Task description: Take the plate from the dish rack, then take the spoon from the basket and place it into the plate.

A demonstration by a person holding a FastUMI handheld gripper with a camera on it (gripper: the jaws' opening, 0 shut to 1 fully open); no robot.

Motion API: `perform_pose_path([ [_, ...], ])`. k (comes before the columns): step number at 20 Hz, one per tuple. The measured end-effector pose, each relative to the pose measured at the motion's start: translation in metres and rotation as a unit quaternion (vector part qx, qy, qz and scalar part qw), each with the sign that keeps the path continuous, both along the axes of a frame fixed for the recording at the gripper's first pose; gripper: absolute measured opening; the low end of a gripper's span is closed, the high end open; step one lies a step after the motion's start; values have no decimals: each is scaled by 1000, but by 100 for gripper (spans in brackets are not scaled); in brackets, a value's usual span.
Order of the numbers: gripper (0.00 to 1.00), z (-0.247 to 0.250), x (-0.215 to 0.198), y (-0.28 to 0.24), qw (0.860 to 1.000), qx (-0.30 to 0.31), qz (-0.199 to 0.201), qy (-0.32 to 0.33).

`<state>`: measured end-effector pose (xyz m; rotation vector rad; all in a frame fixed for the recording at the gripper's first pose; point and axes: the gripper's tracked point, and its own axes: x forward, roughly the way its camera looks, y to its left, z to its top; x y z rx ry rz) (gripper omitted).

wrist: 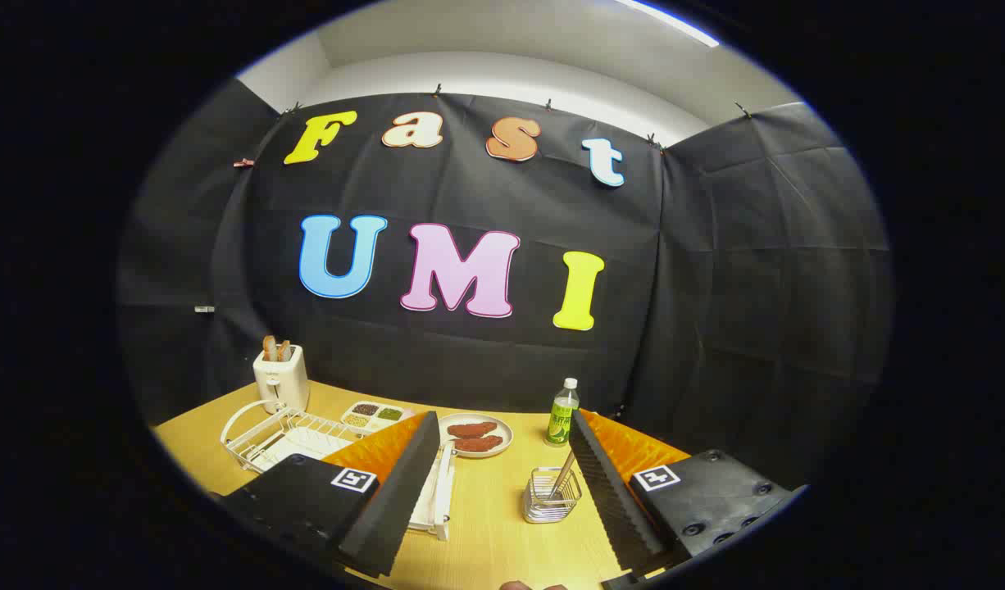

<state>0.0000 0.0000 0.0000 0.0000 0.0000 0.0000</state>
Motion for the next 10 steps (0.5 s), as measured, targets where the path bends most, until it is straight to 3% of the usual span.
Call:
perform_pose_path([
  [10, 97, -2, -10, 3, 999, 25, -6, 19],
])
